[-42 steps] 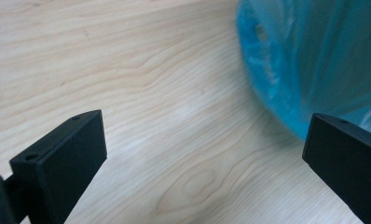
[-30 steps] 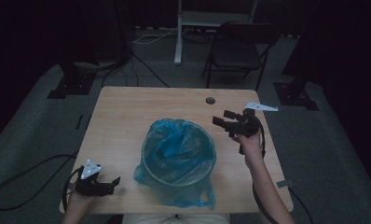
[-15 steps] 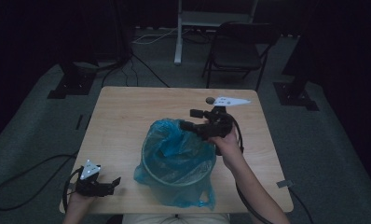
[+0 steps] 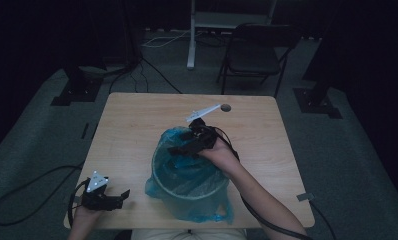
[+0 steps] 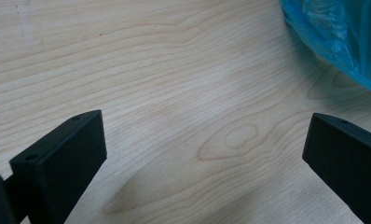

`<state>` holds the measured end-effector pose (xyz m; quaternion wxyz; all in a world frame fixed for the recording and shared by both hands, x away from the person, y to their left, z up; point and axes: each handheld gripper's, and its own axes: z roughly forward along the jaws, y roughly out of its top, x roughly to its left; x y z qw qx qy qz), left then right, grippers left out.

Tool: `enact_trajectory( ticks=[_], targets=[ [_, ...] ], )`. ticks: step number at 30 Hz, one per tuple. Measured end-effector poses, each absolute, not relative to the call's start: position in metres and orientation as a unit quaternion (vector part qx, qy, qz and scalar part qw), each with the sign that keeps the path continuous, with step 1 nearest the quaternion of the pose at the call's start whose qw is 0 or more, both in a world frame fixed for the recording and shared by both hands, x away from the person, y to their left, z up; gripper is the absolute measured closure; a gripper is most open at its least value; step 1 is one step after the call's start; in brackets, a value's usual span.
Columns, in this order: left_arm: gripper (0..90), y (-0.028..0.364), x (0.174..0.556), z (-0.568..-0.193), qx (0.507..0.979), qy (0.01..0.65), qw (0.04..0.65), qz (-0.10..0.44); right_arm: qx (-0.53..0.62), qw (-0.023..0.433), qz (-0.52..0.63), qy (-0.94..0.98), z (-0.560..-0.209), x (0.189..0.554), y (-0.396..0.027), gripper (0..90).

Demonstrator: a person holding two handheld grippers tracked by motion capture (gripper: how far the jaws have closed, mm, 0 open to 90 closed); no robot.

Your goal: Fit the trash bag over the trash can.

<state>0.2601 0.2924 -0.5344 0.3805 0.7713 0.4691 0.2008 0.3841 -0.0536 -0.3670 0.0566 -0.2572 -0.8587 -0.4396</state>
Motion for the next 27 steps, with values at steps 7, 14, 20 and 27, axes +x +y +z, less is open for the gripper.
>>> enact_trajectory(
  ticks=[7,14,20,27],
  targets=[
    [0.1,0.291,0.26,-0.534,0.772,0.467,0.379,0.204,-0.251,0.072,-0.367,-0.893,-0.38,0.403,-0.033,20.7],
    [0.1,0.29,0.26,-0.535,0.777,0.464,0.374,0.204,-0.239,0.069,-0.311,-0.917,-0.392,0.416,-0.02,22.5],
    [0.1,0.291,0.26,-0.535,0.774,0.465,0.377,0.205,-0.226,0.07,-0.336,-0.912,-0.373,0.41,-0.027,21.0],
    [0.1,0.29,0.26,-0.534,0.774,0.467,0.375,0.207,-0.225,0.062,-0.387,-0.892,-0.343,0.399,-0.046,21.0]
  ],
)
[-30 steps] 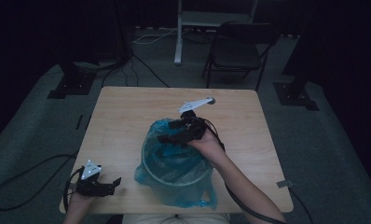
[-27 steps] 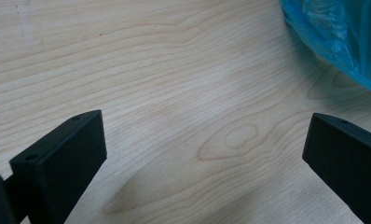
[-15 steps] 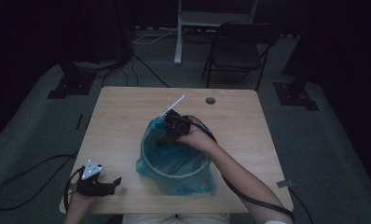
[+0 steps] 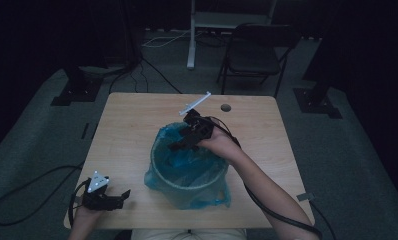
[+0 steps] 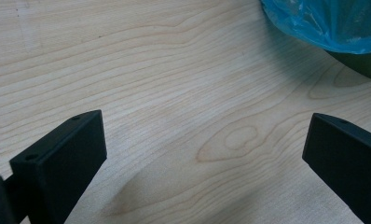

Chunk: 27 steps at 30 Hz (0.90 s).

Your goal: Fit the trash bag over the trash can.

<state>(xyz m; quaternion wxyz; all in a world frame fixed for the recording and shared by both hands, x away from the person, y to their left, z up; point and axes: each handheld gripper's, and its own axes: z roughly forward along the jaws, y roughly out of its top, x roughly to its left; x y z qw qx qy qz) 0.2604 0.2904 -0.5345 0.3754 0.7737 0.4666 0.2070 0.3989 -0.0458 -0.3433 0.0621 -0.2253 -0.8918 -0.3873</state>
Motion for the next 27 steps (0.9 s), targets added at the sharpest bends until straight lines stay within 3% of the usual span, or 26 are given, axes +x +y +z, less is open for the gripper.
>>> enact_trajectory(
  ticks=[7,19,27],
  targets=[
    [0.1,0.29,0.26,-0.535,0.772,0.468,0.375,0.21,-0.217,0.05,-0.372,-0.901,-0.351,0.393,-0.035,20.1],
    [0.1,0.29,0.26,-0.535,0.772,0.468,0.375,0.211,-0.177,0.055,-0.24,-0.953,-0.402,0.399,0.006,18.3],
    [0.1,0.29,0.26,-0.536,0.772,0.468,0.375,0.211,-0.184,0.038,-0.286,-0.939,-0.372,0.396,-0.007,18.3]
  ],
)
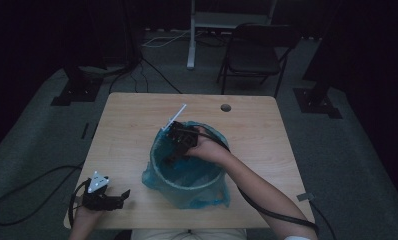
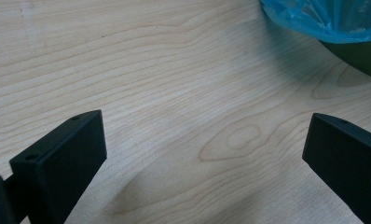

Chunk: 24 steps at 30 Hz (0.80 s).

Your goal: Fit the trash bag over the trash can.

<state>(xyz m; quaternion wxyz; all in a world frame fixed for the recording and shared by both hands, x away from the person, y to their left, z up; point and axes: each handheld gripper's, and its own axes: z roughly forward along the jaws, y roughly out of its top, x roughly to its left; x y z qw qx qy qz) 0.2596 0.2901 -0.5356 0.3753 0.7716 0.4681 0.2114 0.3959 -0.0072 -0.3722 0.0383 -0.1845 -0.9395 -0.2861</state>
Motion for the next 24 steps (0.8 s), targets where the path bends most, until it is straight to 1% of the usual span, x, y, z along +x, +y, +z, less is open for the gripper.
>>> enact_trajectory(
  ticks=[7,15,24],
  targets=[
    [0.1,0.29,0.26,-0.536,0.772,0.469,0.374,0.211,-0.192,0.04,-0.337,-0.921,-0.346,0.393,-0.039,18.4],
    [0.1,0.291,0.26,-0.535,0.772,0.469,0.375,0.21,-0.19,0.043,-0.392,-0.899,-0.338,0.375,-0.075,18.4],
    [0.1,0.29,0.26,-0.536,0.772,0.469,0.372,0.211,-0.225,-0.008,-0.466,-0.856,-0.343,0.357,-0.122,18.3]
  ],
)
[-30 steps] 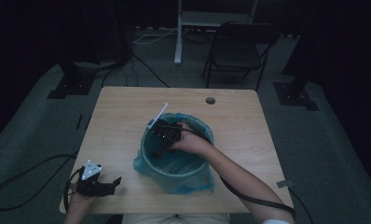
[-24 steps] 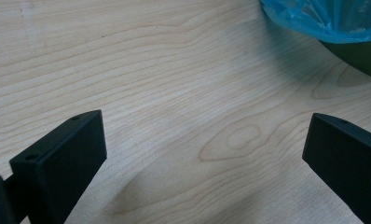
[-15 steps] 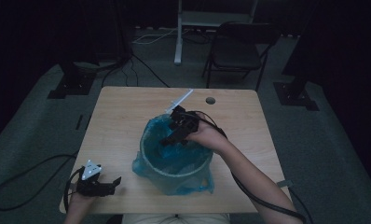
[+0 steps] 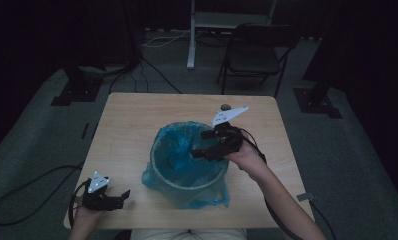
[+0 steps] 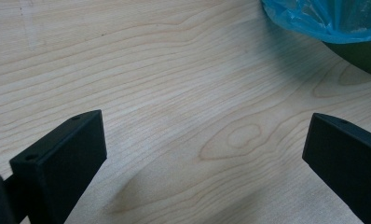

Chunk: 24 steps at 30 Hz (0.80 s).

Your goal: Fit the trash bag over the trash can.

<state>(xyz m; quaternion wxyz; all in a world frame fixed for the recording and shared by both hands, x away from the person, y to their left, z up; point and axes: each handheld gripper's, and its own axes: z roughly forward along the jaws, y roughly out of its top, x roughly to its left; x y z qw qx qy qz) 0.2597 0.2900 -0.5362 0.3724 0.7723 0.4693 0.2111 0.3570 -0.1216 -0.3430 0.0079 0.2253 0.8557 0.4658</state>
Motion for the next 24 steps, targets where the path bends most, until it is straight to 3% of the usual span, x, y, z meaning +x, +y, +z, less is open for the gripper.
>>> enact_trajectory(
  ticks=[10,24],
  targets=[
    [0.1,0.291,0.26,-0.536,0.77,0.472,0.373,0.212,0.271,0.067,0.517,0.809,-0.35,0.349,-0.169,14.7],
    [0.1,0.291,0.259,-0.537,0.771,0.471,0.374,0.209,0.336,0.112,0.533,0.768,-0.375,0.342,-0.214,14.7]
  ],
)
